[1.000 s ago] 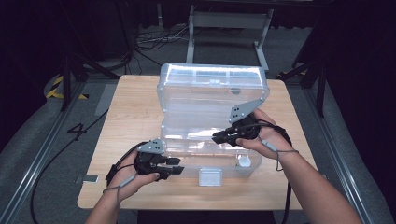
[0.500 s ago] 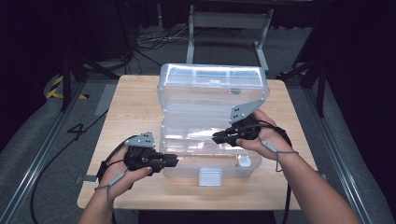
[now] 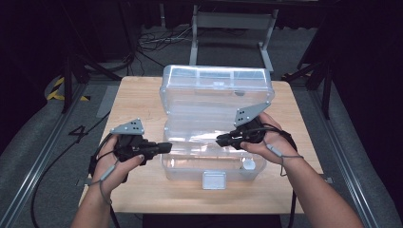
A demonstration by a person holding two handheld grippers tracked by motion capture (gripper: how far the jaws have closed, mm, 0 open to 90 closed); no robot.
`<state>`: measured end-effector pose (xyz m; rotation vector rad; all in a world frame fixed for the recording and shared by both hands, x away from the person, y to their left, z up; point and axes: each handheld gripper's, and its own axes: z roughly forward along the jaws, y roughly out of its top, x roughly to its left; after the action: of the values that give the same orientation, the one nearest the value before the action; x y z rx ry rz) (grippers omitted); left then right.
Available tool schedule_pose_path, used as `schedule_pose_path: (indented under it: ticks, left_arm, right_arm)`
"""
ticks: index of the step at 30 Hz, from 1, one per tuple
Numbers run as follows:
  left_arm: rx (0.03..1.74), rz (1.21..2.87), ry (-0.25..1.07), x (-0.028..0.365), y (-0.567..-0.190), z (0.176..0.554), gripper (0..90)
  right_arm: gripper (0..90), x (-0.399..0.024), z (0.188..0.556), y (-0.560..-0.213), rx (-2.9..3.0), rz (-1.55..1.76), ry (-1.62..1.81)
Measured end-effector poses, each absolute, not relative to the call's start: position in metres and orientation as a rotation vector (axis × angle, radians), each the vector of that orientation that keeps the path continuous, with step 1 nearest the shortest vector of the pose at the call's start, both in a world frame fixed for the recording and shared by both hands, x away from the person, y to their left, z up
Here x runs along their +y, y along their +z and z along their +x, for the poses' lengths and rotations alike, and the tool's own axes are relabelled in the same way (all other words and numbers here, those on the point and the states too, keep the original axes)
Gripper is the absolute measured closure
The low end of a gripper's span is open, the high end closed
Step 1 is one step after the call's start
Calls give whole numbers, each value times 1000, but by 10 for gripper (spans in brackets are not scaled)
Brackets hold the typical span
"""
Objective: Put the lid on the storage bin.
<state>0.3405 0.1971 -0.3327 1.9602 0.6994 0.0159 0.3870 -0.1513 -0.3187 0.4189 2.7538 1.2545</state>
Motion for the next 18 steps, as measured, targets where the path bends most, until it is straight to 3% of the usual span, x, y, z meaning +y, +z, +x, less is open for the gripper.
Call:
schedule_pose_path:
  ticks: [18]
  left_arm:
    - [801,1884,139,197,-312,358,898]
  right_arm:
    - [831,-153,383,-322,2748,406,1264]
